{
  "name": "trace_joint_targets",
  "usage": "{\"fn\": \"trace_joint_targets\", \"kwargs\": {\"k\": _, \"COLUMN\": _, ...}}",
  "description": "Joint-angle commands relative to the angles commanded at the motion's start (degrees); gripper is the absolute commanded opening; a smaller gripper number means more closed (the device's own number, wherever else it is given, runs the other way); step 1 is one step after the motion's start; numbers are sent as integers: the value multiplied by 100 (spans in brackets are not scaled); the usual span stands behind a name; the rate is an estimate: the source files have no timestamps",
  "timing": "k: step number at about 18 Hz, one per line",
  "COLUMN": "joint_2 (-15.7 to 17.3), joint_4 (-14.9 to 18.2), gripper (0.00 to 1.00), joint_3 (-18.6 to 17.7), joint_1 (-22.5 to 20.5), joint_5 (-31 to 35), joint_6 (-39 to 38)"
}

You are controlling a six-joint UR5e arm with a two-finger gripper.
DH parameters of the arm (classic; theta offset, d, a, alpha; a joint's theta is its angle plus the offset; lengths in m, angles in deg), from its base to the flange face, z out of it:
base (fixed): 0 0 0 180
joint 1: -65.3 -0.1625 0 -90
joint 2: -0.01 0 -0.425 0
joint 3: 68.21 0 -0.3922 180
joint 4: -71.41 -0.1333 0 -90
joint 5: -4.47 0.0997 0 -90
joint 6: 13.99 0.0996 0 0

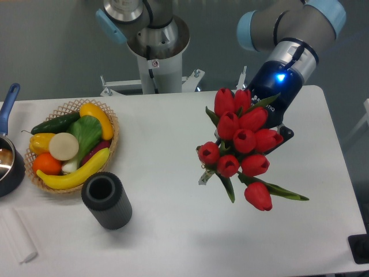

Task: Place the flowers on the table
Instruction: 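Hold the red tulip bouquet in the gripper and begin moving it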

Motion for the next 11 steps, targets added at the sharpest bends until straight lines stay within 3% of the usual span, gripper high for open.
{"fn": "trace_joint_targets", "kwargs": {"k": 11, "joint_2": 97, "joint_4": 9, "gripper": 50, "joint_3": -97, "joint_1": -9, "joint_5": 131, "joint_6": 26}}
